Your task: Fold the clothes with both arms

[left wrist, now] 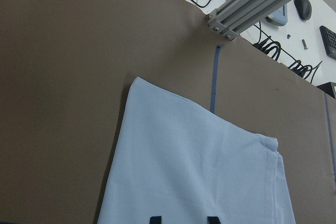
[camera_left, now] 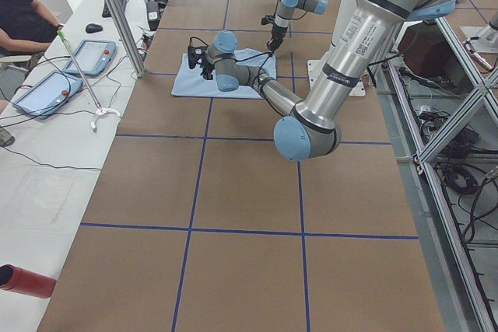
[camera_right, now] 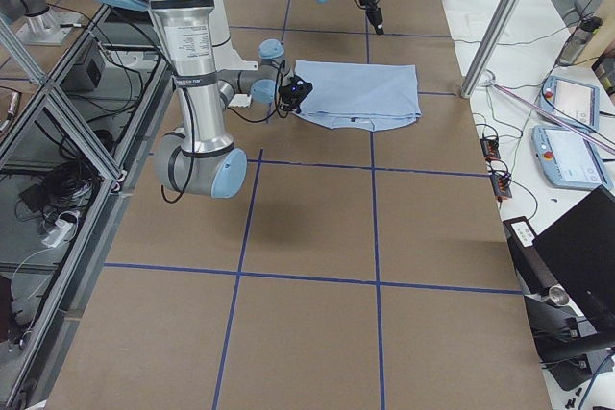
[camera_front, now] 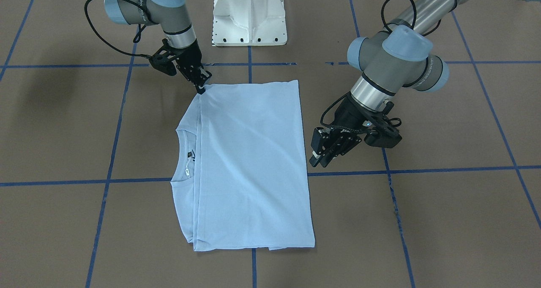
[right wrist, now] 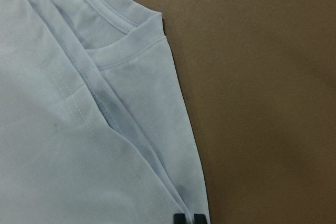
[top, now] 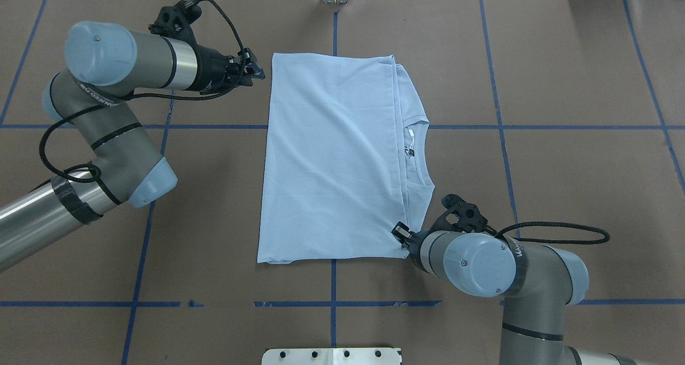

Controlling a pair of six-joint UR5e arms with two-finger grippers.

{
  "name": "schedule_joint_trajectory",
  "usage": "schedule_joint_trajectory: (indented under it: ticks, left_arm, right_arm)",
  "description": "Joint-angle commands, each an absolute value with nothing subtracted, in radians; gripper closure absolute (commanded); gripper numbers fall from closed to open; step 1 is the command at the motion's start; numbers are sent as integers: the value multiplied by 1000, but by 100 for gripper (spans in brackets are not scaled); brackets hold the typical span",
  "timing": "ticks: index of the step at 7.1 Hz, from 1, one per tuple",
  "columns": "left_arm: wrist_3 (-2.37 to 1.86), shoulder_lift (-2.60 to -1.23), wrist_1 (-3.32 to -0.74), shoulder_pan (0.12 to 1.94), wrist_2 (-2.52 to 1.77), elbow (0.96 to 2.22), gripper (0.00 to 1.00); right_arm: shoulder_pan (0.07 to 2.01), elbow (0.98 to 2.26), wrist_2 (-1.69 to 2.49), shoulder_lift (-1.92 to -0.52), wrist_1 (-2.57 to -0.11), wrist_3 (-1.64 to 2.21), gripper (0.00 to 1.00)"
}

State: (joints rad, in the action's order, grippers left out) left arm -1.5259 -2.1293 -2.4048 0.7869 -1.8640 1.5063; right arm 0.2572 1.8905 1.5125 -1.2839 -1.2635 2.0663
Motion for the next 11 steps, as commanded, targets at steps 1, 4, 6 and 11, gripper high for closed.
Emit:
schedule_joint_trajectory:
  ticks: [1,4,6,11]
  left_arm:
    - [-1526,-2129,-2405,787,-1864,1505,60]
    - [-1526,-2129,-2404,787,-1862,1506,60]
    - [-1526,-2118,-2405,785,-1862,1506,60]
    - [-1526,-2118,-2405,785,-1862,1506,59]
  right_arm:
    - [261,1890,1513,-1282,-1264,2066,48]
    - [262,1890,1513,-1252,-1356,2065,49]
    - [261,1888,1514,-1250,-1358,2065,49]
    - [259,1884,1517,-1250,-1356,2065,48]
